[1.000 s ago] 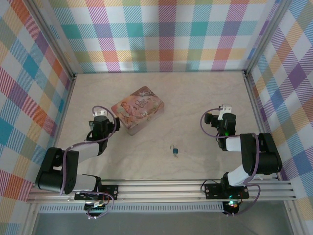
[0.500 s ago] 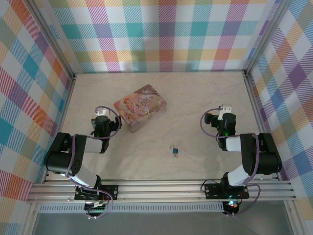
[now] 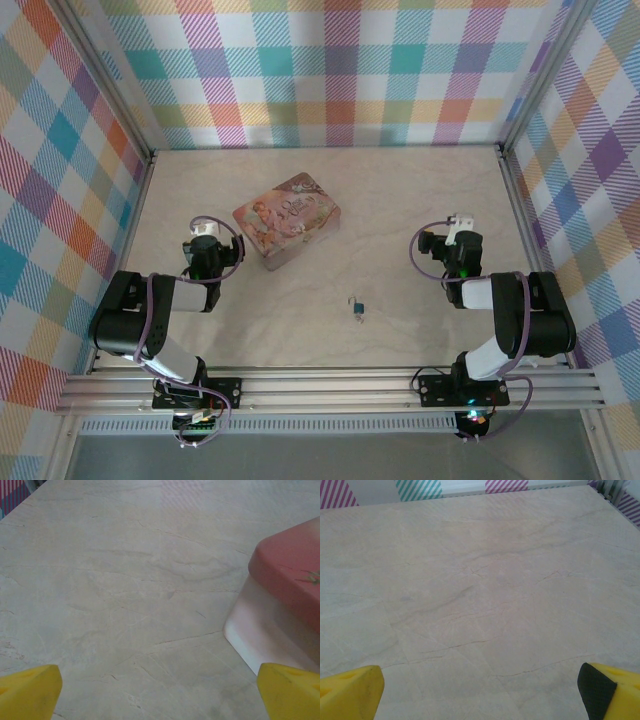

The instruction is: Unlock the padlock with the key

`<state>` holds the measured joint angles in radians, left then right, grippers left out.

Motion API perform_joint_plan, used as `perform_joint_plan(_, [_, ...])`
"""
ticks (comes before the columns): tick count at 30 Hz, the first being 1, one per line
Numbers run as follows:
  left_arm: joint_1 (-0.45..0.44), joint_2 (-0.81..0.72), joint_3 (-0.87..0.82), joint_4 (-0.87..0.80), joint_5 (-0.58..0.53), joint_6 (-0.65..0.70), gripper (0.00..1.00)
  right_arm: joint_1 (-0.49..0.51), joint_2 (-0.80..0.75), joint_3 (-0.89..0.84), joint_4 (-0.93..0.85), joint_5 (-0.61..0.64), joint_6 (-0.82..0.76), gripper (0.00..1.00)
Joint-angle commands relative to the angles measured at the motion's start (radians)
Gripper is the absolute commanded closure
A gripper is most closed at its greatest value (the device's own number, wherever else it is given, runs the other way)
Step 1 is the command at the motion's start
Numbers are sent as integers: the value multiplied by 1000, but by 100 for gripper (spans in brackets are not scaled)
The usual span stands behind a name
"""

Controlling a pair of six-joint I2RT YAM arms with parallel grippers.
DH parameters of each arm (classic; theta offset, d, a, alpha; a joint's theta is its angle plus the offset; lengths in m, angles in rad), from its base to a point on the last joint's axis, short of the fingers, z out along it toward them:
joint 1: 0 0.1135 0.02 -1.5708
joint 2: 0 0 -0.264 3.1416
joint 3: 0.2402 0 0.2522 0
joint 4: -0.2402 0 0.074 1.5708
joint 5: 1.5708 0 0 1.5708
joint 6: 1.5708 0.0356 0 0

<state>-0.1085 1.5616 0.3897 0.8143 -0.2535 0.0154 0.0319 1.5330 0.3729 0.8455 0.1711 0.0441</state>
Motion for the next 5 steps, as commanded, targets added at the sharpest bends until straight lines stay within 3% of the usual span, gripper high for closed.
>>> perform_joint_plan(1, [10, 2, 17, 23, 9, -11, 0, -2, 1, 11, 34, -12, 7, 0])
perform_joint_plan(5, [10, 2, 15, 24, 9, -11, 0, -3, 1, 10, 37, -15, 8, 0])
